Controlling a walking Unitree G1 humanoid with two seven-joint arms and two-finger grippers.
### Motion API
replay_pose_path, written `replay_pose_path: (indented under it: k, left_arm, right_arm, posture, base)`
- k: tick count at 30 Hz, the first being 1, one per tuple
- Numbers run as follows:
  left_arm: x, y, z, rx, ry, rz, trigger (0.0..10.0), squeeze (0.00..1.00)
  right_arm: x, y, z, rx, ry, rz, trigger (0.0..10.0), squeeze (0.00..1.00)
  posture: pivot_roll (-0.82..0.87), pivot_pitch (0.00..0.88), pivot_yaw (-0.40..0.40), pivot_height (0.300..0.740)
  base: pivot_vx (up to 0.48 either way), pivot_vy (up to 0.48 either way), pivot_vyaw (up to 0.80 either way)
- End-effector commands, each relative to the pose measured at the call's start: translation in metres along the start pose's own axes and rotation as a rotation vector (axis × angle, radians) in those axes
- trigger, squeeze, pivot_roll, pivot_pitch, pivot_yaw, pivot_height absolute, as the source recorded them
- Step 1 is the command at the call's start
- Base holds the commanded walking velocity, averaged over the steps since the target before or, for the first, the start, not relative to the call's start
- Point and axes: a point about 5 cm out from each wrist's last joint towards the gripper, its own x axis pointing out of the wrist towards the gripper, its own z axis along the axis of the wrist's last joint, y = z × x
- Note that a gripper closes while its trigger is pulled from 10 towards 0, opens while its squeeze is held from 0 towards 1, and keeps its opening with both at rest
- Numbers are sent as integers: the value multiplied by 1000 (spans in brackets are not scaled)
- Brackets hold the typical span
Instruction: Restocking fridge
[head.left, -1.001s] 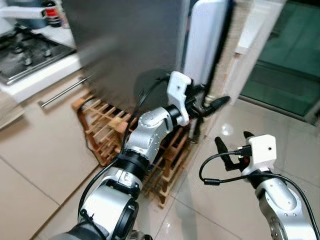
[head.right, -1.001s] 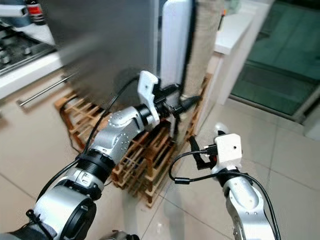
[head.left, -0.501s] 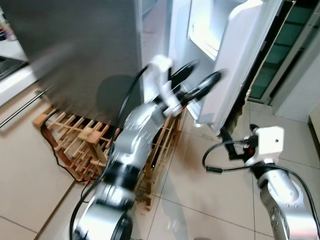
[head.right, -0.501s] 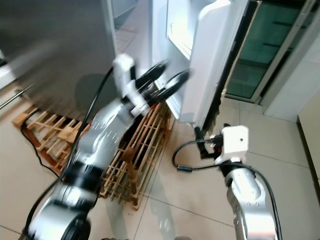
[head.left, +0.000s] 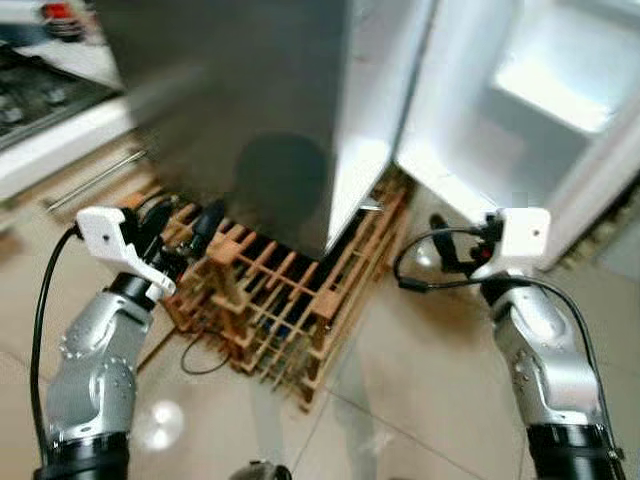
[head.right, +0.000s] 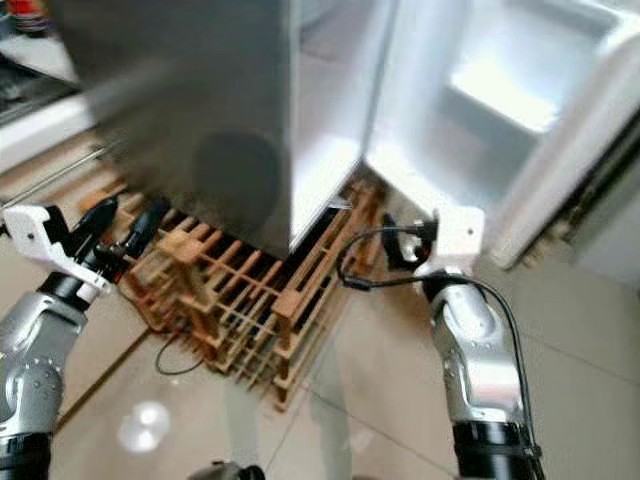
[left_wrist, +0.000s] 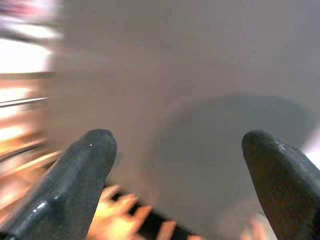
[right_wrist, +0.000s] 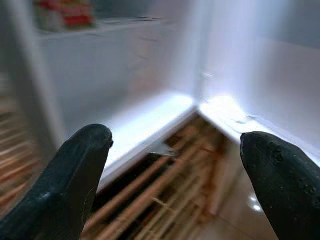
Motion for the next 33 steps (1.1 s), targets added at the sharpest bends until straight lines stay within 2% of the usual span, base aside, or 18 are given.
replay_pose_path:
  k: [1, 4, 6, 7, 8, 12, 16, 21, 23, 24, 25, 26, 29, 33]
  left_arm:
    - [-7, 1, -10, 60, 37, 101, 10000, 0]
    - [-14, -9, -18, 93, 73, 137, 10000, 0]
    - [-16, -9, -20, 98, 80, 141, 10000, 0]
    - [-17, -17, -21, 150, 94, 137, 10000, 0]
    - [-17, -18, -23, 176, 102, 146, 10000, 0]
    - [-13, -19, -24, 164, 90, 213, 10000, 0]
    - [-5, -23, -17, 176, 66, 224, 10000, 0]
    - [4, -26, -18, 291, 78, 278, 10000, 0]
    - [9, -31, -14, 426, 67, 286, 10000, 0]
    - [9, -31, -14, 426, 67, 286, 10000, 0]
    - [11, -33, -12, 515, 67, 304, 10000, 0]
    - [12, -32, -13, 529, 72, 312, 10000, 0]
    - [12, -28, -14, 529, 82, 330, 10000, 0]
    - [13, -27, -16, 499, 93, 349, 10000, 0]
  right_arm:
    - [2, -1, -3, -2, 8, 1, 10000, 0]
    - [3, 3, -5, 21, 19, 13, 10000, 0]
    - [2, 6, -8, 27, 25, 18, 10000, 0]
    - [-1, 13, -15, 25, 52, 54, 10000, 0]
    - [-2, 16, -20, 23, 67, 66, 10000, 0]
    - [-4, 19, -28, 18, 96, 89, 10000, 0]
    - [-1, 18, -25, 14, 90, 97, 10000, 0]
    - [11, 10, -24, -6, 70, 55, 10000, 0]
    - [16, 12, -18, -23, 45, 56, 10000, 0]
    - [16, 12, -18, -23, 45, 56, 10000, 0]
    - [18, 14, -15, -42, 27, 61, 10000, 0]
    - [18, 14, -15, -41, 26, 61, 10000, 0]
    - [17, 13, -16, -32, 30, 56, 10000, 0]
    - [17, 12, -21, -24, 43, 53, 10000, 0]
  posture:
    - [-51, 0, -43, 740]
    - [-43, 0, -49, 740]
    - [-33, 0, -54, 740]
    - [-31, 0, -63, 740]
    - [-31, 0, -65, 740]
    - [-25, 0, -73, 740]
    - [-29, 0, -73, 740]
    - [-47, 0, -54, 740]
    - [-58, 0, -52, 740]
    - [-58, 0, -52, 740]
    - [-58, 0, -53, 740]
    - [-57, 0, -55, 740]
    - [-49, 0, -57, 740]
    - [-40, 0, -56, 740]
  base:
    - [0, 0, 650]
    - [0, 0, 650]
    - [0, 0, 650]
    - [0, 0, 656]
    - [0, 0, 650]
    - [0, 0, 653]
    - [0, 0, 653]
    - [0, -459, 646]
    - [0, -450, 647]
    - [0, -450, 650]
    - [0, -450, 644]
    - [0, -450, 638]
    - [0, -439, 638]
    - [0, 0, 636]
